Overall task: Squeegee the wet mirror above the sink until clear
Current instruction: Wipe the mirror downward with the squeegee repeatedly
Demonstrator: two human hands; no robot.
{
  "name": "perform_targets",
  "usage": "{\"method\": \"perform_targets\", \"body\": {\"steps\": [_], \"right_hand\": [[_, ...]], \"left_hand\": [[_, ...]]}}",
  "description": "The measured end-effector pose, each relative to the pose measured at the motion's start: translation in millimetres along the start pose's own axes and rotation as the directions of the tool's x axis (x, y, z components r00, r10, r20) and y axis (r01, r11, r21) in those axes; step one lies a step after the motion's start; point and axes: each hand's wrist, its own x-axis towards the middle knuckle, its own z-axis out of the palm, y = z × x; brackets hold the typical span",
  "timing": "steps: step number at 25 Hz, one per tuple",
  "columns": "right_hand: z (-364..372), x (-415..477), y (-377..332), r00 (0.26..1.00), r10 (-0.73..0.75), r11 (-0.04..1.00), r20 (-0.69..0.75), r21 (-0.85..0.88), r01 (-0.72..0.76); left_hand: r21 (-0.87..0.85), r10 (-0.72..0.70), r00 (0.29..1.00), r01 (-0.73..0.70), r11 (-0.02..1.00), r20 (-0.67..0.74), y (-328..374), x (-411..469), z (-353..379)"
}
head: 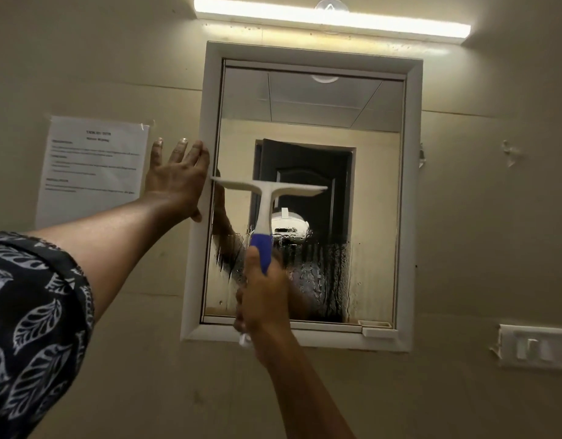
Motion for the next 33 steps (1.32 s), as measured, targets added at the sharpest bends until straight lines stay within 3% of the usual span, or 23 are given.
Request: {"method": "perform_targets", "body": {"steps": [8, 13, 20, 29, 33], "right_hand": [[-8.7, -54.4, 37.6, 0.995, 0.095, 0.995, -0.01, -0.014, -0.096], [-13.6, -31.2, -18.7, 0.999, 0.025, 0.993, 0.039, 0.117, -0.029], [-3.3, 70.5, -144.0, 0.996, -0.095, 0.989, 0.001, 0.118, 0.094], [17.9, 106.9, -152.3, 0.997, -0.077, 0.997, 0.032, 0.014, 0.076], [18.8, 103.3, -148.2, 0.996, -0.085, 0.996, -0.018, -0.038, 0.084]], "left_hand": [[0.02, -0.019, 1.0, 0.019, 1.0, 0.011, 3.5, -1.4, -3.4], [0.0, -0.027, 1.0, 0.027, 1.0, -0.005, 3.6, -1.4, -0.5], [0.062, -0.021, 1.0, 0.023, 0.998, -0.023, 5.1, 3.6, 3.0], [0.047, -0.024, 1.0, 0.025, 0.999, -0.004, 3.2, 3.4, 4.1], [0.043, -0.024, 1.0, 0.025, 0.999, -0.009, 3.0, 3.1, 4.0]]}}
